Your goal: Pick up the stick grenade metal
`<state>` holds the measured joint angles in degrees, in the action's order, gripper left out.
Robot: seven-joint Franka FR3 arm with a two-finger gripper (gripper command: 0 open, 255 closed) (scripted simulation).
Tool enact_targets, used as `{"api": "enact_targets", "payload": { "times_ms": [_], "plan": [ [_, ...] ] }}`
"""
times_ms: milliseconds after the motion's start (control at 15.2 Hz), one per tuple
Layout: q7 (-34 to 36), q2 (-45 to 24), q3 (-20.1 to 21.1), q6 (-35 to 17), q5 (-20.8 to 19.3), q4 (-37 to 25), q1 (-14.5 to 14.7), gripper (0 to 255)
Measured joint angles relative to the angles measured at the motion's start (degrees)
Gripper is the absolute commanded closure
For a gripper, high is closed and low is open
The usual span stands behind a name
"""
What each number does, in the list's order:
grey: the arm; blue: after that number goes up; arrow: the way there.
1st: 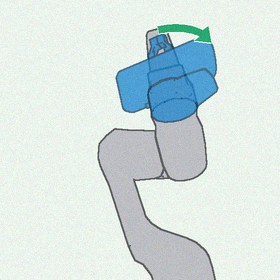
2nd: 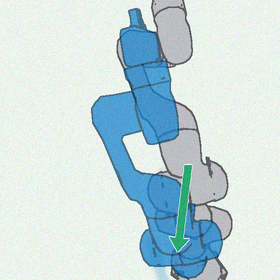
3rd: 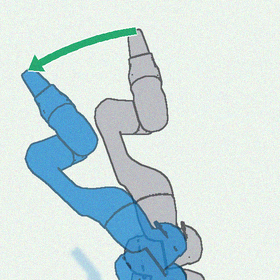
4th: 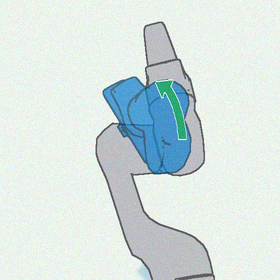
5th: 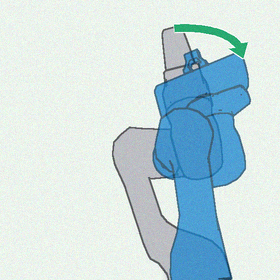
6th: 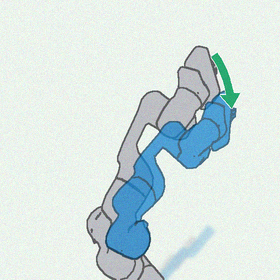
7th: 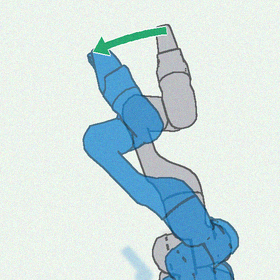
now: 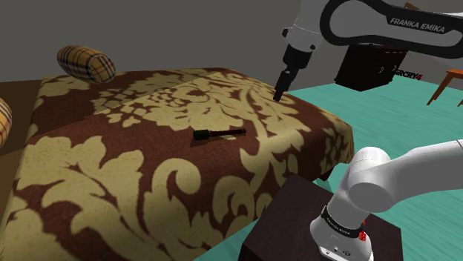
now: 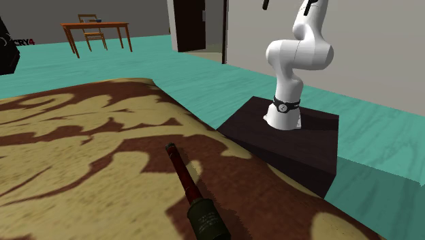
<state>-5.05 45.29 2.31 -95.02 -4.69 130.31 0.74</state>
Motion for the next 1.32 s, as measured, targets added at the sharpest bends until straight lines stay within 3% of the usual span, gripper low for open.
{"api": "enact_targets", "payload": {
  "times_ms": [198,528,858,1320],
  "plan": [
    [-2.2,-1.3,-1.3,-1.8,-0.4,0.7,0.4,0],
    [-12.3,-7.7,-7.0,-8.9,-1.8,2.1,1.7,0],
    [-22.8,-16.8,-12.2,-15.2,-1.8,0.3,3.4,0],
    [-38.0,-31.7,-17.9,-23.0,1.4,-4.6,5.9,0]
  ]
}}
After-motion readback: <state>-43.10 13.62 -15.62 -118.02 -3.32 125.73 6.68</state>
